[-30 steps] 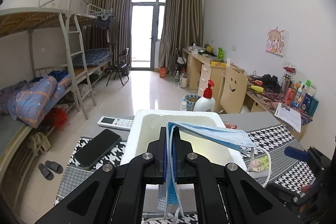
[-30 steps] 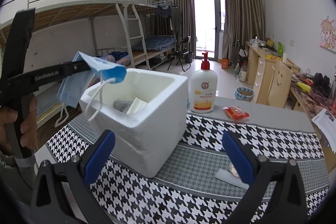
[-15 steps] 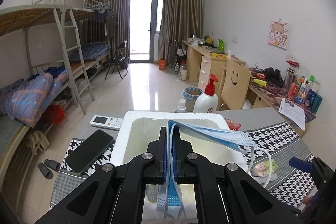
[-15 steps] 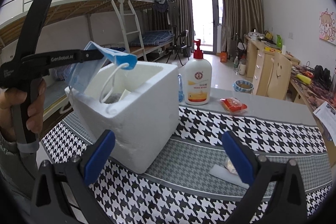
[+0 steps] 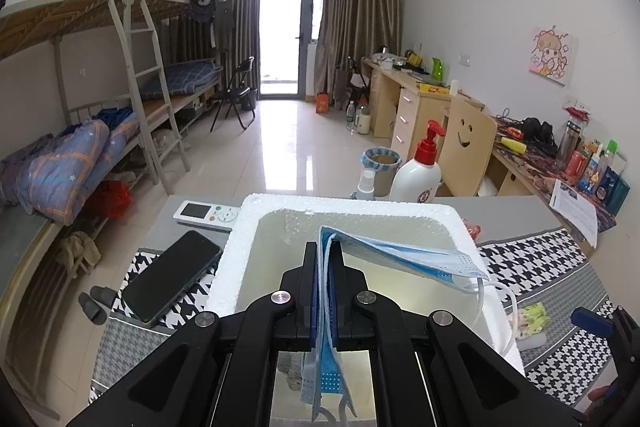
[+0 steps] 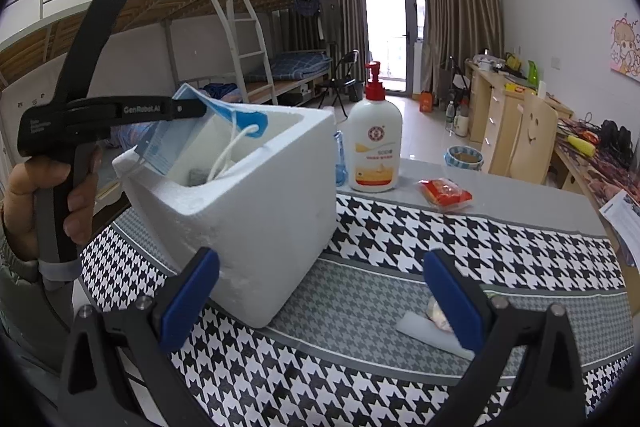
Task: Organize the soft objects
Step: 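Carry the blue mask with the left tool over the foam box opening, then lower the blue mask into the foam box and open the left tool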
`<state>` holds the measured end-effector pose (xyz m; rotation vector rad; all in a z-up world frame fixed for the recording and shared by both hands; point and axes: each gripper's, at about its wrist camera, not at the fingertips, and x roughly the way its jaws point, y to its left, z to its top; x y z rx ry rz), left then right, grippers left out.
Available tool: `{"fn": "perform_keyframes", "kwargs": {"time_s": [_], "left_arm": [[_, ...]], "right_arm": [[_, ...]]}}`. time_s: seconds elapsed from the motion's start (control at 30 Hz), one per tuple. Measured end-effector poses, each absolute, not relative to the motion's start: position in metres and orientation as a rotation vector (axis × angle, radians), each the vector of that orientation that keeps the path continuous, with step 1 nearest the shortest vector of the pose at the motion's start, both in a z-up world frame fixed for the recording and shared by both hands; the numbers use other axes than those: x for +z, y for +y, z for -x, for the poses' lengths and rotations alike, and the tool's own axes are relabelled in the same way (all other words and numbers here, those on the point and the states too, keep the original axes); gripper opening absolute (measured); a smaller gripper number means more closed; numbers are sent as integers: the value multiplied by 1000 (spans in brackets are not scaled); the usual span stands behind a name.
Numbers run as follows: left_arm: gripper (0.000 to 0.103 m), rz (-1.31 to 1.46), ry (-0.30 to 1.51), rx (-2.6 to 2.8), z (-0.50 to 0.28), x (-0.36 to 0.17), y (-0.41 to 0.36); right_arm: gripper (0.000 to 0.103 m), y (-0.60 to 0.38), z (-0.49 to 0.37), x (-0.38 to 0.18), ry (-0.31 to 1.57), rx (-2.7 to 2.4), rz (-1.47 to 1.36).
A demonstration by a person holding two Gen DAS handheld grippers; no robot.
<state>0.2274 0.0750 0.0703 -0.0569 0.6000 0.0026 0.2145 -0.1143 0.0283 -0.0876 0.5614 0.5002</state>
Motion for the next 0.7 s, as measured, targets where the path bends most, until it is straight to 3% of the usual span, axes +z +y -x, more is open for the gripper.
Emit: {"fn": "perform_keyframes", "kwargs": {"time_s": [0.17, 0.27, 0.33, 0.4, 0.53, 0.6, 0.7], "left_arm": [[4, 57, 605, 17, -228, 69, 76], [10, 51, 608, 23, -229, 70, 76], [27, 51, 604, 32, -228, 71, 76], [64, 52, 589, 51, -226, 72, 78], [81, 61, 551, 62, -219, 77, 80], [97, 55, 537, 66, -215, 80, 79], [102, 49, 488, 66, -205, 87, 77]], "right_arm": [[103, -115, -215, 28, 562, 498, 86], [103, -115, -217, 27, 564, 493, 87], [103, -116, -217, 27, 563, 491, 89], [103, -115, -216, 27, 561, 491, 91], [103, -114, -214, 29, 556, 489, 95], [103, -114, -213, 29, 553, 488, 95], [103, -114, -210, 32, 545, 485, 96]]}}
